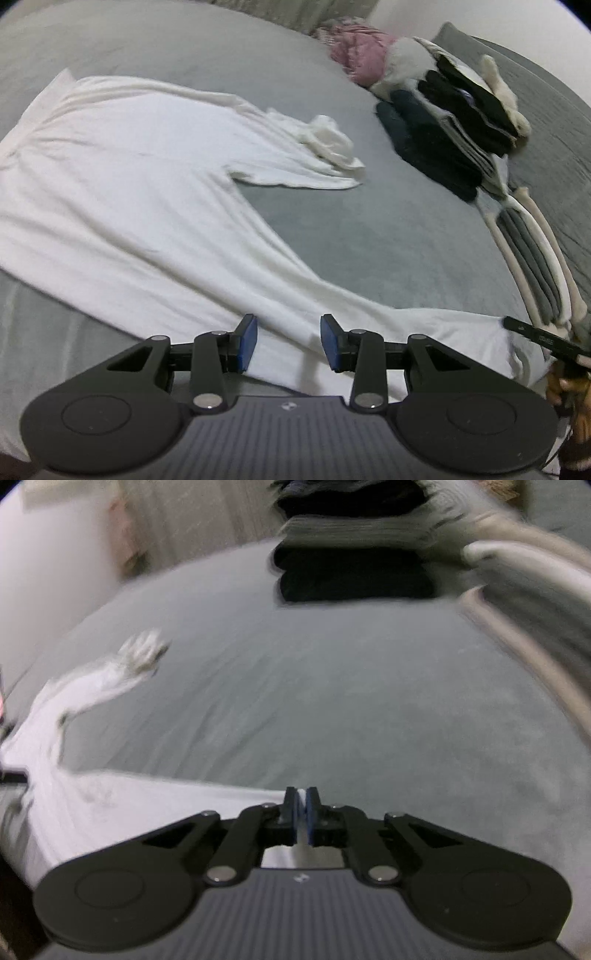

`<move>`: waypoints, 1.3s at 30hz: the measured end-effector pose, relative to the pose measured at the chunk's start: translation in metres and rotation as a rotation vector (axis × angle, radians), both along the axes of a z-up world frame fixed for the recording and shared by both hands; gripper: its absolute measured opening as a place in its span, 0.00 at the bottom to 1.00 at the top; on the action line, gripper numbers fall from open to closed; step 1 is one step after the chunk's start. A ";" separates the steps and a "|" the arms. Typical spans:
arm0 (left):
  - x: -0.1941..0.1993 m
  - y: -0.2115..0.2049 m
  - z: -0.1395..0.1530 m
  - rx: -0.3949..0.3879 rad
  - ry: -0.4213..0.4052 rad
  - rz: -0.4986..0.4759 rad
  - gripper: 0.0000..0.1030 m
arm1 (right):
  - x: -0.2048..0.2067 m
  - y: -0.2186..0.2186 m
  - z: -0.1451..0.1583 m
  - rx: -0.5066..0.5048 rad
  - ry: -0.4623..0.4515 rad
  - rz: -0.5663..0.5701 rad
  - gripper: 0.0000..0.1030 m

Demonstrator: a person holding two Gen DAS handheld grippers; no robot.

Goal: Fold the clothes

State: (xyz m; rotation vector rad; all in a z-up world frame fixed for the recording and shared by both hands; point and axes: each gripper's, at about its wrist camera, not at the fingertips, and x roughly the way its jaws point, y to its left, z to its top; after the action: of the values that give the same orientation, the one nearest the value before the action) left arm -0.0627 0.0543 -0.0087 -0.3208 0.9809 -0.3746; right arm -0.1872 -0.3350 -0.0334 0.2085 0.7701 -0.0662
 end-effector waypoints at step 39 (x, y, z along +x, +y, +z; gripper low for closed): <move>0.013 0.235 -0.018 -0.153 -0.043 0.723 0.04 | 0.195 0.280 -0.036 0.511 0.125 0.549 0.17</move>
State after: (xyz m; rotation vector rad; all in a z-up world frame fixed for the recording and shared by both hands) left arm -0.0497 0.2895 -0.0266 -0.7707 0.7342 0.2049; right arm 0.0077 -0.0547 -0.0696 0.4720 0.9373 0.6482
